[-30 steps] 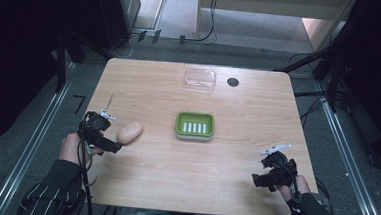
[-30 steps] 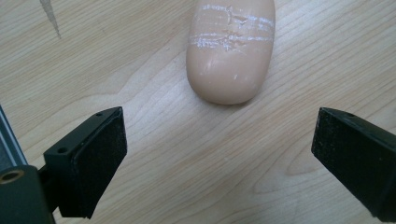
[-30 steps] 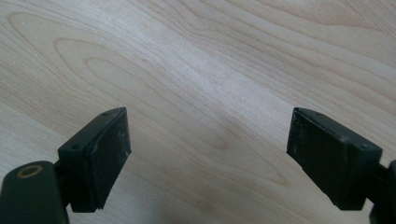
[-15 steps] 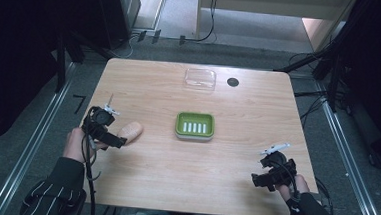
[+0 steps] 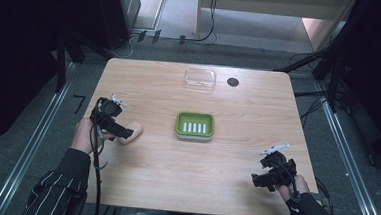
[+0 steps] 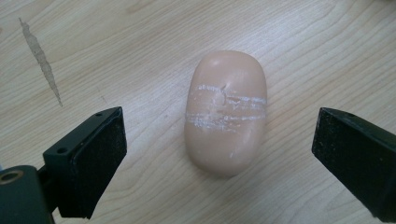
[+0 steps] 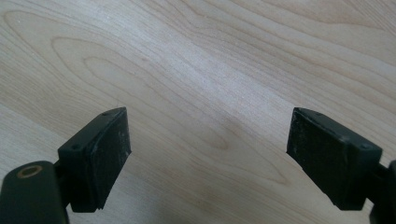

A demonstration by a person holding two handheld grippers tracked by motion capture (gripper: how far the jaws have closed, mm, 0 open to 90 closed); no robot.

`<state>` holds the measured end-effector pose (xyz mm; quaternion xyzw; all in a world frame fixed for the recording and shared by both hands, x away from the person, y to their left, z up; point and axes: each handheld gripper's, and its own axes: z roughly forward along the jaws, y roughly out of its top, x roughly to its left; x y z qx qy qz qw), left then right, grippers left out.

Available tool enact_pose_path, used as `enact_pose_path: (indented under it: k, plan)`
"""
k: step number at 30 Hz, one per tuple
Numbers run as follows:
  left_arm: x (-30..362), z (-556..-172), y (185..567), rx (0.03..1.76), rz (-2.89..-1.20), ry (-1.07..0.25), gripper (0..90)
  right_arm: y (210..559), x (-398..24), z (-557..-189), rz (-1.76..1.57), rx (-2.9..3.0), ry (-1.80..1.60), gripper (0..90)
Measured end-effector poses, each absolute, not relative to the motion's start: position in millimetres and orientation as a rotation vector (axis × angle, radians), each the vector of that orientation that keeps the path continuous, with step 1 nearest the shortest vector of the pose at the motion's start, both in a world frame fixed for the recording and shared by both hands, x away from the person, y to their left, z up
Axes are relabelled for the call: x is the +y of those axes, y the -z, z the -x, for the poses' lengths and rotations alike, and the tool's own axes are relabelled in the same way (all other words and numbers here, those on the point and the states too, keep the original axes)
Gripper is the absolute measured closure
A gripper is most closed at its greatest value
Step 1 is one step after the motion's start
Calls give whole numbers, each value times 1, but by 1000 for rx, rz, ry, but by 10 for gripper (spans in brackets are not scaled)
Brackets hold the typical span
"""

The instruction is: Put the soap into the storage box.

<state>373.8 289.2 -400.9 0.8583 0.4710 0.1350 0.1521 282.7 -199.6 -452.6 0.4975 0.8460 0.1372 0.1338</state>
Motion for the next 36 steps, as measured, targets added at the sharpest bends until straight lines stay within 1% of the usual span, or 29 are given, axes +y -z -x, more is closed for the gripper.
enact_pose_path:
  k: [11,18,26,36]
  plan:
    - [284,-386,406,1353,-2483,-335,38,453,-200,-283,-1437,2454,-401,142]
    - [275,-396,416,1320,-2543,-303,38,453,-198,-284,-1435,2456,-394,142]
    - [276,-397,420,1293,-2579,-277,39,453,-199,-284,-1431,2459,-390,142]
    - [275,-402,426,1263,-2617,-262,75,453,-198,-284,-1429,2459,-390,142]
